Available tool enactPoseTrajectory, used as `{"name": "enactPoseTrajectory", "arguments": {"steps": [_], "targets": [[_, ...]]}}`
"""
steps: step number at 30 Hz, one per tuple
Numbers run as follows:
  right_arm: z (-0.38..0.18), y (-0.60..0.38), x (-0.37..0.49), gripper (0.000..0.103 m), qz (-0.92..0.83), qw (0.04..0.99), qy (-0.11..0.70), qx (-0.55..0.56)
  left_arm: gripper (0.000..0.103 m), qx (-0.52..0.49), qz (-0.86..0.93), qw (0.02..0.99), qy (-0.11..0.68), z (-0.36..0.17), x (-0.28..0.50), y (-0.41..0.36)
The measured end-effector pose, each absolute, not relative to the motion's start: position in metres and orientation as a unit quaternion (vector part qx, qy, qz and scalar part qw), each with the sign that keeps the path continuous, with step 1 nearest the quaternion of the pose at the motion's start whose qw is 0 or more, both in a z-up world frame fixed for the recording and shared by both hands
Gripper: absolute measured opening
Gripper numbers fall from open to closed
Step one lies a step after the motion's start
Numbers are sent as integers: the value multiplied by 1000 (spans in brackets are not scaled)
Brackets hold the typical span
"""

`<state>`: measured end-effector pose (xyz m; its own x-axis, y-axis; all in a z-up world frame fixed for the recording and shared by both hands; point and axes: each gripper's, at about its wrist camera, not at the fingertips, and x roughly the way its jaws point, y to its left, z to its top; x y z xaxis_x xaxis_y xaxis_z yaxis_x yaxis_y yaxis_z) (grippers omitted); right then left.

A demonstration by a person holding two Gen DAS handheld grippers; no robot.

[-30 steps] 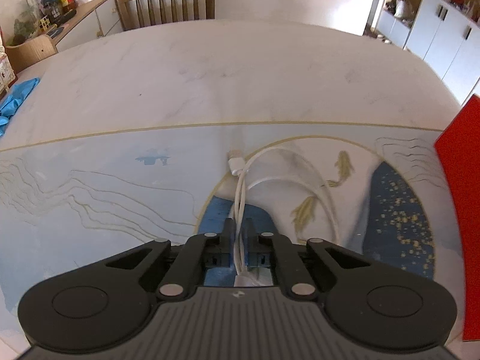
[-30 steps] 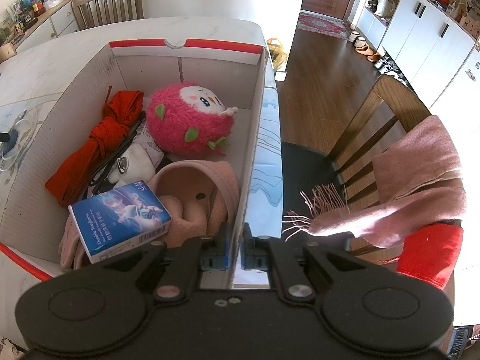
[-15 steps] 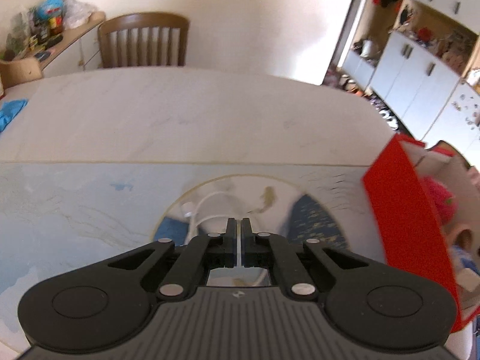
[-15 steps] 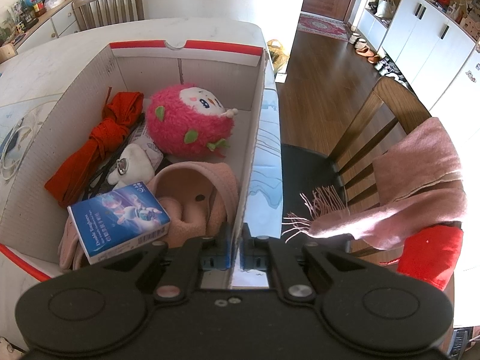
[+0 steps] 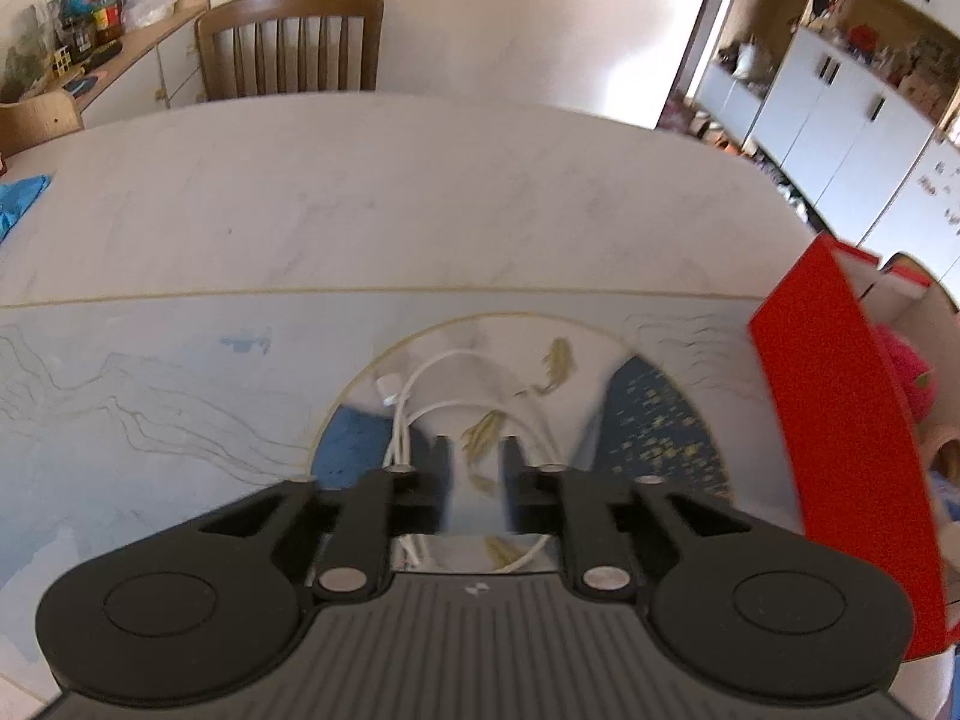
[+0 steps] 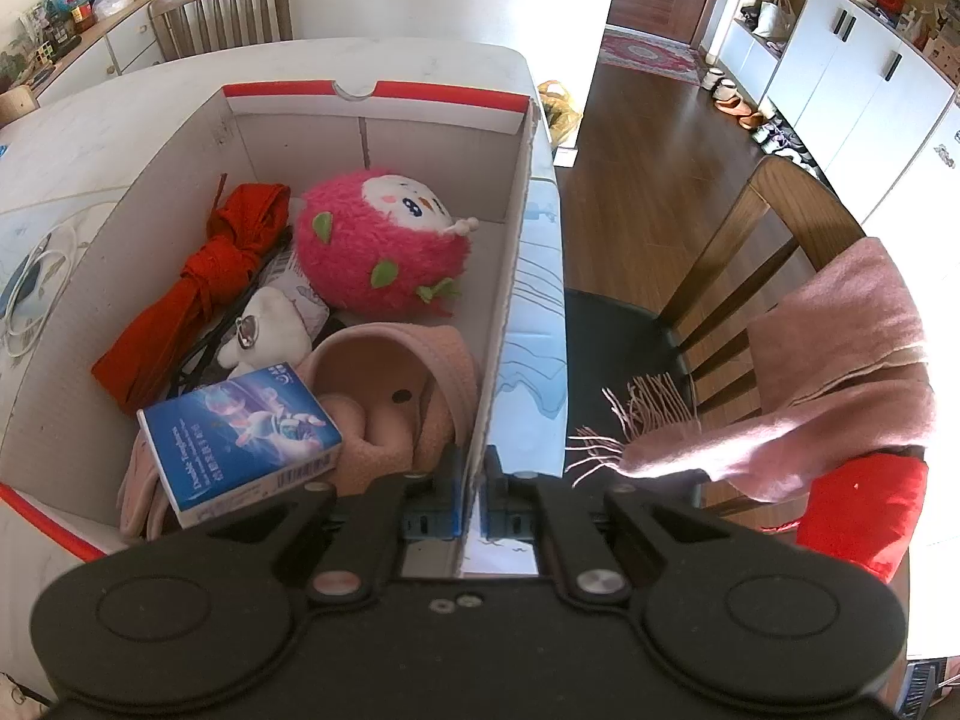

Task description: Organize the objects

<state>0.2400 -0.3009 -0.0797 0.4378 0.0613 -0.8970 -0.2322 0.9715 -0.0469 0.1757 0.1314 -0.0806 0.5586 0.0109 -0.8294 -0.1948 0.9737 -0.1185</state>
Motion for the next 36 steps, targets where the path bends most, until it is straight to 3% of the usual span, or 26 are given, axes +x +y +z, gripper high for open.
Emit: {"name": "enactPoseTrajectory", "arguments": {"steps": [2, 16, 18, 24, 26, 36], "targets": [[-80, -301, 239, 5, 87, 844, 523, -82, 64, -93, 62, 875, 471, -87, 179, 133], [-81, -302, 238, 5, 86, 843, 525, -81, 63, -65, 90, 857, 504, -123, 200, 144], [-81, -302, 238, 5, 86, 843, 525, -80, 49, -64, 88, 856, 506, -125, 202, 144], [-82, -302, 238, 5, 85, 842, 526, -79, 27, -65, 87, 852, 513, -130, 205, 144], [-82, -302, 238, 5, 85, 842, 526, -80, 9, -62, 90, 852, 512, -130, 205, 145], [-82, -302, 238, 5, 85, 843, 526, -80, 3, -8, 77, 881, 467, -116, 189, 123]]}}
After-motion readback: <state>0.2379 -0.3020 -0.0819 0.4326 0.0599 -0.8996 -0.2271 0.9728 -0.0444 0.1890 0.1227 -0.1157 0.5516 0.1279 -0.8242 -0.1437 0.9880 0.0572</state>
